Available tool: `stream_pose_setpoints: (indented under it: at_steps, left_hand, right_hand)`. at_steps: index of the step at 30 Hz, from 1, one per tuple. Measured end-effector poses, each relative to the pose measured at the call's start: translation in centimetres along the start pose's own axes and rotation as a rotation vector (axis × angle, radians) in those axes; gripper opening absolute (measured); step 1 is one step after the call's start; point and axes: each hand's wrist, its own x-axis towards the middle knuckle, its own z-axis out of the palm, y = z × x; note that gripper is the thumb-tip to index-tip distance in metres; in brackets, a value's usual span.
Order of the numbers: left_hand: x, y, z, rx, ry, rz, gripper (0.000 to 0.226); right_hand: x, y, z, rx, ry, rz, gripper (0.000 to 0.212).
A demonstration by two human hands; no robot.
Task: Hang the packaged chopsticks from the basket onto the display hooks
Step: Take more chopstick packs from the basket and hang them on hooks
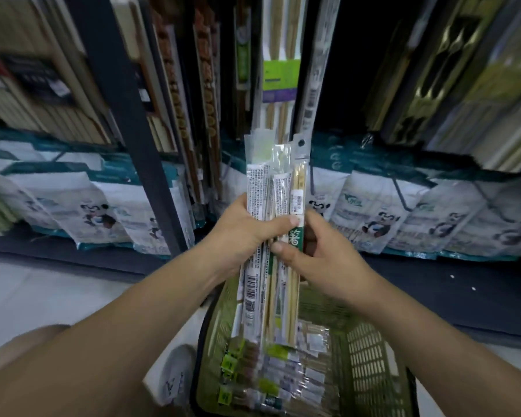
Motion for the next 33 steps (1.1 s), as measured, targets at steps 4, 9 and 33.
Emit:
stream_pose_setpoints:
  at_steps: [4,9,33]
  left_hand:
    - [2.0,4.3,-0.1,0.185,-0.043,0.157,0.054]
    - [4.1,8.1,0.8,0.302,-0.04,0.315,0.046]
    - [7.0,11.1,0.0,0.132,0.046,0.297,0.053]
  right_hand:
    - [2.8,-3.5,-4.1,0.283,0.311,-0.054,0.028]
    - [6.5,-8.3,-7.6,0.206,0.481,-0.171,0.006]
    - [14.0,-16.6,-13.0,0.247,0.705,-0.287,0.031]
